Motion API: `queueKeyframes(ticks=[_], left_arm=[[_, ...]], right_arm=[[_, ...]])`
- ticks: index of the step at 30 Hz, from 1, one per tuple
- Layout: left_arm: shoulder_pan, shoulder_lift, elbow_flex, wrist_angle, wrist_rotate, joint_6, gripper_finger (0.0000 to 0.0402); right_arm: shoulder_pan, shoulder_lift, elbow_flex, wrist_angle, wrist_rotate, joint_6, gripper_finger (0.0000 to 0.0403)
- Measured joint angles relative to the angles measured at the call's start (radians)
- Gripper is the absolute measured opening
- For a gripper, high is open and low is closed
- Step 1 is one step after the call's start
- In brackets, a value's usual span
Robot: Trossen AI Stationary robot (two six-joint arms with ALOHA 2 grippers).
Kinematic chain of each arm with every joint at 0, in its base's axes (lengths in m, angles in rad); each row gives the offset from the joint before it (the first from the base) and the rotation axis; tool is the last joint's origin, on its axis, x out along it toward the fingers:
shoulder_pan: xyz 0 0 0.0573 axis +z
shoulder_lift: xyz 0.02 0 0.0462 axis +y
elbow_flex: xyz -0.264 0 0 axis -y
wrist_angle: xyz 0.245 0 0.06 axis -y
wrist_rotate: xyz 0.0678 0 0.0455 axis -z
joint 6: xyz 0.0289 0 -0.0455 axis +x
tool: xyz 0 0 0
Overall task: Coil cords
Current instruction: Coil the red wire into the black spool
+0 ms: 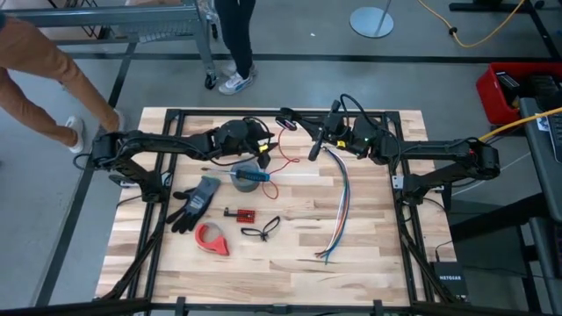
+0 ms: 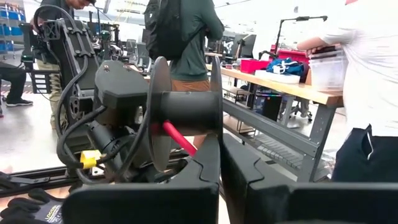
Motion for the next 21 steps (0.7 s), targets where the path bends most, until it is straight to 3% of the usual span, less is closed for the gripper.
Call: queueKeyframes(ticks=[5, 12, 21], left_arm=[[-0.026, -0.001, 0.0, 0.071, 0.004, -0.101, 0.0177], [-0.076, -0.001, 0.001, 0.097, 0.039, -0.16, 0.0162], [-0.122, -0.001, 0.001, 0.256, 0.032, -0.188, 0.0159]], right_arm=[[0.0, 0.0, 0.0, 0.002, 0.031, -0.006, 0.0002], [0.0, 0.0, 0.0, 0.008, 0.181, -0.062, 0.0002], [0.0, 0.0, 0.0, 0.032, 0.192, -0.072, 0.0002]])
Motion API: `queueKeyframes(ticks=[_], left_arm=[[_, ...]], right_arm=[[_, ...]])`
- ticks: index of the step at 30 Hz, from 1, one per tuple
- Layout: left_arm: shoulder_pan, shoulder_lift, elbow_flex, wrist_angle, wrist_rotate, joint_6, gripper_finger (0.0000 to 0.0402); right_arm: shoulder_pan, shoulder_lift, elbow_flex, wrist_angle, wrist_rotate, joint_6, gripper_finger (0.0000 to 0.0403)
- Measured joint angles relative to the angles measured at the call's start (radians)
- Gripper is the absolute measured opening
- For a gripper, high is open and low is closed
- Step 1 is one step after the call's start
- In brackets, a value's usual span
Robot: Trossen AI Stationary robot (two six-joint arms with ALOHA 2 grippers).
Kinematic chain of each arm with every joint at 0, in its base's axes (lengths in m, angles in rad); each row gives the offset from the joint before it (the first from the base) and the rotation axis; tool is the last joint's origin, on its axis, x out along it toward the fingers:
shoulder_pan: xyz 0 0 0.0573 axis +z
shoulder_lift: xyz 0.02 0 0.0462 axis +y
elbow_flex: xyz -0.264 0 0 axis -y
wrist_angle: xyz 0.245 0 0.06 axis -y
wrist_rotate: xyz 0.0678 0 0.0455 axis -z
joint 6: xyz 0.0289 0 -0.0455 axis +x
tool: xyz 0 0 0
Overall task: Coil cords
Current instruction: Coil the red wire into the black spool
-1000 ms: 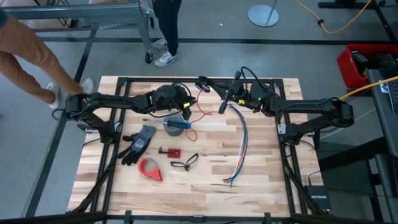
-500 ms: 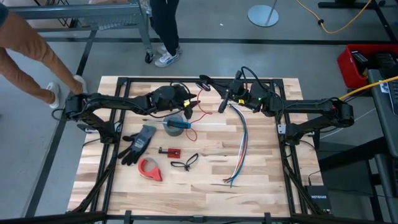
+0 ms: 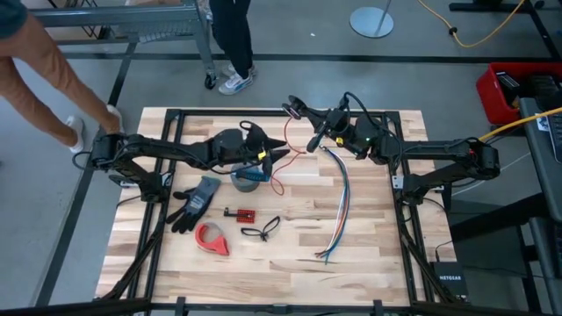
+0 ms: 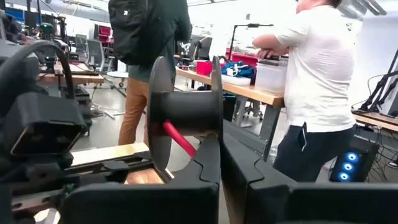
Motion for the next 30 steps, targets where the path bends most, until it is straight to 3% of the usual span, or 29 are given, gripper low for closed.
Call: queueKeyframes(ticks=[21, 30], left_arm=[[0.009, 0.033, 0.0, 0.08, -0.005, -0.017, 0.0158], [0.009, 0.04, 0.0, 0.086, -0.005, -0.007, 0.0098]], right_arm=[[0.0, 0.0, 0.0, 0.026, -0.044, 0.006, 0.0002], [0.0, 0.0, 0.0, 0.029, -0.047, 0.006, 0.0002]])
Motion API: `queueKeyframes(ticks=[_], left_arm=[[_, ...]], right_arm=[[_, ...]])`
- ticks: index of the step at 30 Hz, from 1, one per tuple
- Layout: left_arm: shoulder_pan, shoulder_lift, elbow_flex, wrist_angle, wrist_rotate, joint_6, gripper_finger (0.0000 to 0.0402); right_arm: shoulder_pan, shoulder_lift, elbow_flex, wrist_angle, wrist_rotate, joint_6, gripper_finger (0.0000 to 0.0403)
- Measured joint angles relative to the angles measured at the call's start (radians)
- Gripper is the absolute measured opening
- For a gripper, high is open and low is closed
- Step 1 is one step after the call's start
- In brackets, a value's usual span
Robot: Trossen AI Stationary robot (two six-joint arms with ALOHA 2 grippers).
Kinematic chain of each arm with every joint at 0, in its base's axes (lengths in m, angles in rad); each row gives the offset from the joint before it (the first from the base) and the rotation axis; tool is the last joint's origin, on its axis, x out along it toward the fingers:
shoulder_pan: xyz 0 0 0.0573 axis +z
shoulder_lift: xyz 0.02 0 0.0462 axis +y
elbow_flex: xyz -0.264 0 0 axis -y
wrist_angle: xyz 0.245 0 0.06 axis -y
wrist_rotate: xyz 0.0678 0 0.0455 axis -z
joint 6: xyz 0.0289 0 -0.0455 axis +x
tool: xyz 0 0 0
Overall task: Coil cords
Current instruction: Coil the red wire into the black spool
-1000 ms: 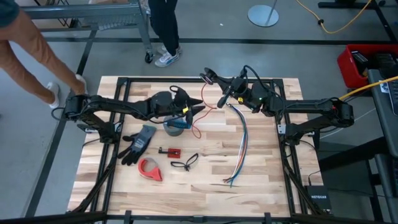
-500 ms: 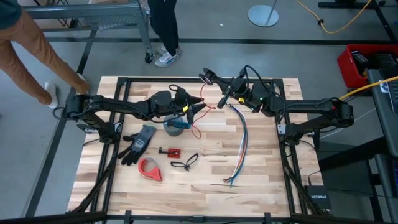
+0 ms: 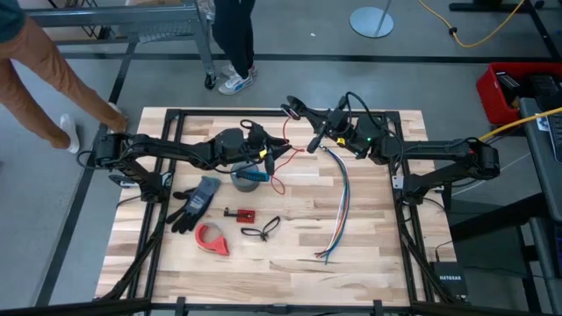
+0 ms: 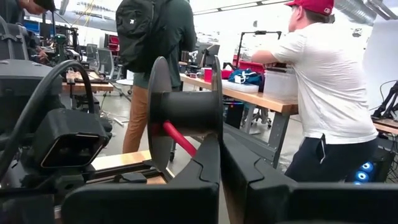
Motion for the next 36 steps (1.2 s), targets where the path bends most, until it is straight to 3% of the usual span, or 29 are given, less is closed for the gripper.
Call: queueKeyframes(ticks=[11, 21, 28, 36], left_arm=[[0.001, 0.0, -0.001, 0.019, 0.0, 0.04, 0.0007], [0.001, -0.006, -0.001, -0.044, -0.048, 0.037, 0.0003], [0.026, -0.068, -0.001, -0.224, -0.199, 0.037, 0.0002], [0.068, -0.109, -0.001, -0.256, -0.217, 0.034, 0.0001]], right_arm=[[0.0, 0.0, 0.0, -0.003, 0.0, 0.0, 0.0003], [0.0, -0.001, 0.0, -0.031, 0.012, 0.0, 0.0003], [0.0, -0.051, 0.0, -0.188, -0.002, 0.041, 0.0003], [0.0, -0.063, 0.0, -0.351, -0.062, 0.104, 0.0003]])
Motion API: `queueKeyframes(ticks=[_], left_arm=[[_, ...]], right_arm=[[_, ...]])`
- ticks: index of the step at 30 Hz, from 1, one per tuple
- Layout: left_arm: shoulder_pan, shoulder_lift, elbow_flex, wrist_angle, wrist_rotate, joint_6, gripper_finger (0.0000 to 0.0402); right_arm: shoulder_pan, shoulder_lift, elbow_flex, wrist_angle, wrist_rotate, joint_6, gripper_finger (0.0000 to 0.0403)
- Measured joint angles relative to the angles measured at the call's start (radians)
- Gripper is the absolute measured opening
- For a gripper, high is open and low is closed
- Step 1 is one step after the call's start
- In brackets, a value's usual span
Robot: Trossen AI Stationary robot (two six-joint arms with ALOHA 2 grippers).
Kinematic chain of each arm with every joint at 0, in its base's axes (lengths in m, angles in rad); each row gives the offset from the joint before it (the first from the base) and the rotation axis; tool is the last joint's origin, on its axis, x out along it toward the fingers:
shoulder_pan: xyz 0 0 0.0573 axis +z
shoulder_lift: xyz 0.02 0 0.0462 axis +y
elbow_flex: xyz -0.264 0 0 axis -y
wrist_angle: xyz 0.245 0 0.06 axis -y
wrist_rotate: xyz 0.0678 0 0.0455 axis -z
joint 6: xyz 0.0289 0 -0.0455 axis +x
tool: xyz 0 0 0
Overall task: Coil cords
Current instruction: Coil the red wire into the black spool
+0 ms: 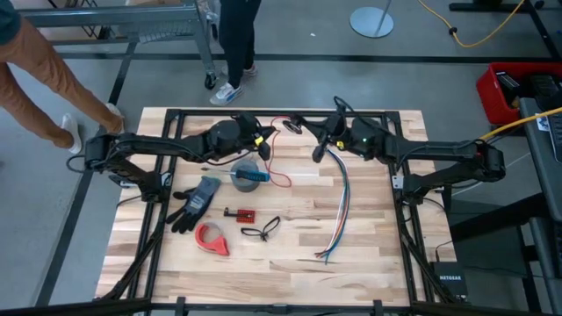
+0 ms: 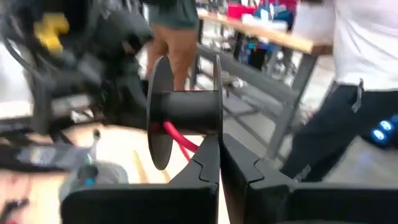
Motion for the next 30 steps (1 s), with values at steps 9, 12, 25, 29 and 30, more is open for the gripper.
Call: queueKeyframes(ticks=[9, 12, 25, 29, 30], left_arm=[[-0.004, -0.008, 0.002, 0.013, 0.053, -0.053, 0.0], [-0.004, -0.008, 0.017, 0.015, 0.089, -0.055, 0.0], [-0.004, -0.008, 0.055, 0.014, 0.176, -0.095, 0.0], [-0.01, -0.007, 0.055, 0.016, 0.177, -0.106, 0.0], [-0.013, -0.007, 0.055, 0.017, 0.176, -0.106, 0.0]], right_arm=[[0.0, 0.031, 0.0, -0.053, 0.055, 0.02, 0.0003], [0.0, 0.061, 0.0, -0.056, 0.055, 0.023, 0.0003], [0.0, 0.164, 0.0, -0.013, 0.105, 0.022, 0.0002], [0.0, 0.197, 0.0, 0.061, 0.108, 0.023, 0.0001], [0.0, 0.207, 0.0, 0.086, 0.108, 0.023, 0.0001]])
